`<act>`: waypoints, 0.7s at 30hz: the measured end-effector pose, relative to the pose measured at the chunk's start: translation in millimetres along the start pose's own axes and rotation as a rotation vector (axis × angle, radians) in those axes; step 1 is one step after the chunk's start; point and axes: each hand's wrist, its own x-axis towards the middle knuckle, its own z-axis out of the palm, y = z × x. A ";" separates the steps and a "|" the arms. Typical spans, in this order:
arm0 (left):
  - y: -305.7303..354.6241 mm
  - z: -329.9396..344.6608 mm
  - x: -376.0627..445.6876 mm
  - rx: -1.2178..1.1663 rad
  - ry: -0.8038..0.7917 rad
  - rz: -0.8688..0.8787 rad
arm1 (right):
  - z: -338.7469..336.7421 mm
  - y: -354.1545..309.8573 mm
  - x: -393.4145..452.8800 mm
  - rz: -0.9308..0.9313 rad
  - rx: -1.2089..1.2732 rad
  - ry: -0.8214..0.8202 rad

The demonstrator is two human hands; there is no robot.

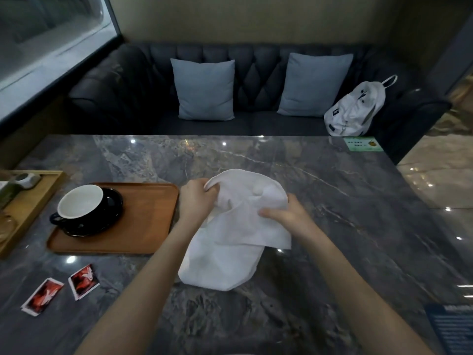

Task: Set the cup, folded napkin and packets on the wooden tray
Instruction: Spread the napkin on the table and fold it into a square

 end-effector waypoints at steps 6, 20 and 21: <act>-21.3 -15.9 2.3 0.011 -0.041 -0.020 | -4.4 6.6 9.0 0.158 0.248 0.223; -46.6 -58.8 11.6 -0.393 -0.959 -0.220 | -33.3 -4.8 48.2 0.300 0.212 -0.062; -49.0 -60.4 18.3 -0.340 -0.963 -0.221 | -36.1 -4.2 53.2 0.310 0.139 -0.070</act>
